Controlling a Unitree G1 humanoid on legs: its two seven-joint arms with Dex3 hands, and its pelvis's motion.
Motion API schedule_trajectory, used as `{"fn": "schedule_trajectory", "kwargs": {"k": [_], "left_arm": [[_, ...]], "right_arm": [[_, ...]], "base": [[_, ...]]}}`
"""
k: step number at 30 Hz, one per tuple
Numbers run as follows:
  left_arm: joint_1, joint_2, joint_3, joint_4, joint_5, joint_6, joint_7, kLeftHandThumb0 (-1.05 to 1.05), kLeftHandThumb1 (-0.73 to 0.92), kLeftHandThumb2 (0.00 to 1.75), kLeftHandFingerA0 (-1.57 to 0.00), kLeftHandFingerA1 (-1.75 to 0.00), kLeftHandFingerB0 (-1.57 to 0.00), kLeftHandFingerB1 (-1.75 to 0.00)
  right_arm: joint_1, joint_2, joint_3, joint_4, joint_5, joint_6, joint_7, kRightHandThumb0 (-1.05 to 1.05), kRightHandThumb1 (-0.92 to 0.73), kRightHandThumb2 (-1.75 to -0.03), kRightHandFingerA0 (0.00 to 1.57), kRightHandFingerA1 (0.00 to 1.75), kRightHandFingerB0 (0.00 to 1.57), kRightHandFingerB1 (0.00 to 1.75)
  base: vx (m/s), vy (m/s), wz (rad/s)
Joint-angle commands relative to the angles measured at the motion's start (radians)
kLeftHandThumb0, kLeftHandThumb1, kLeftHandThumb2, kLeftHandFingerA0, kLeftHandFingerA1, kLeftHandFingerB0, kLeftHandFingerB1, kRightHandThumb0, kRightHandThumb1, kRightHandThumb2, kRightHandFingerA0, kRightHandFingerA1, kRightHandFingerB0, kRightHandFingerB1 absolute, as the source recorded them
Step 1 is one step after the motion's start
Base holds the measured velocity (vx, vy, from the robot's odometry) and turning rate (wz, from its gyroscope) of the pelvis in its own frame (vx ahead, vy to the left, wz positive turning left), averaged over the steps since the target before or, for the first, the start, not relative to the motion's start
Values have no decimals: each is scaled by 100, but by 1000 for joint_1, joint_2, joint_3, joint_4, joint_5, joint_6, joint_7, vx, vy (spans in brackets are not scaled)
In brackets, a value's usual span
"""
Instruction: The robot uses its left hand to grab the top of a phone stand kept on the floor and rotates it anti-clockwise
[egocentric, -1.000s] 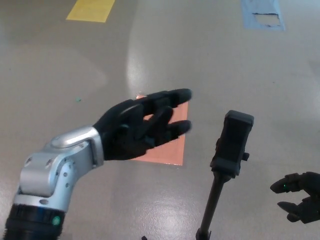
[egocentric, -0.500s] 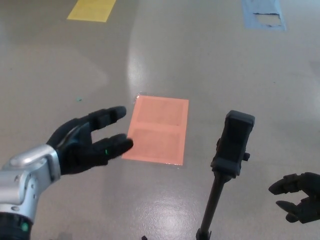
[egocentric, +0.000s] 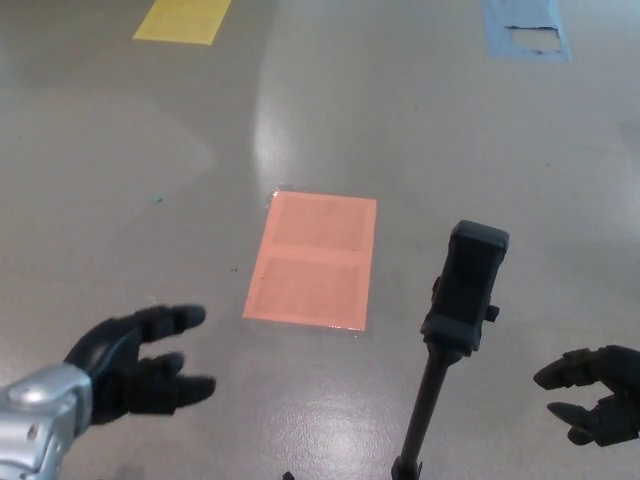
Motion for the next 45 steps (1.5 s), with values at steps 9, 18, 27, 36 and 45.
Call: {"fn": "schedule_trajectory", "kwargs": {"k": [9,18,27,36,45], "left_arm": [[-20,243,-505,423,592,-290,309,-23,60,64,-9,-21,-15,-31],[-22,210,-566,439,540,-201,227,-23,57,59,-50,-50,-10,-23],[5,218,-460,516,382,-280,108,-20,52,60,-41,-44,-12,-20],[-7,202,-445,558,418,-328,108,-17,54,58,-30,-35,-10,-21],[-20,197,-421,562,442,-339,111,-14,56,59,-26,-35,-10,-20]], "right_arm": [[93,15,-14,27,10,-16,-46,-60,-68,-92,51,54,23,44],[128,6,-14,7,11,-20,-38,-60,-67,-91,52,55,23,44],[183,5,-4,-12,4,-32,-38,-58,-68,-92,48,53,22,44],[195,3,-20,-19,14,-20,-34,-53,-81,-64,54,41,27,32],[184,4,-23,-20,7,-17,-41,-54,-79,-64,57,41,26,31]], "base": [[0,0,0],[0,0,0],[0,0,0],[0,0,0],[0,0,0]]}}
